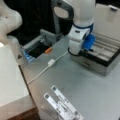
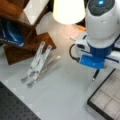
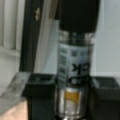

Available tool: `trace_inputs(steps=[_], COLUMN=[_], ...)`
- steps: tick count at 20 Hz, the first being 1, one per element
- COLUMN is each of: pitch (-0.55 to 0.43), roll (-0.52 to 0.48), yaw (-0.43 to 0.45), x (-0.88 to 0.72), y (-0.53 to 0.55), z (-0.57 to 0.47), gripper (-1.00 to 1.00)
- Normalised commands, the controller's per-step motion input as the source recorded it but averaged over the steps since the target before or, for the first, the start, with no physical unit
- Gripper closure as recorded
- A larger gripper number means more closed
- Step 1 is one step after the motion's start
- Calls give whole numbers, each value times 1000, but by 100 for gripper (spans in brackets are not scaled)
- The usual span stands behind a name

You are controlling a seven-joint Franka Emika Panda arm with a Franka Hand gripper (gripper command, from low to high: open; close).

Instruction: Turn on the lamps. Open the box. Pick up the pen. Put it in the box.

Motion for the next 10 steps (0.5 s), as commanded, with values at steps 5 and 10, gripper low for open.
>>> trace_inputs(steps=[5, 10], pitch=[4, 13], roll=[84, 103], yaw=[-236, -206], x=[22, 79], y=[276, 218], z=[40, 4], gripper=[100, 100])
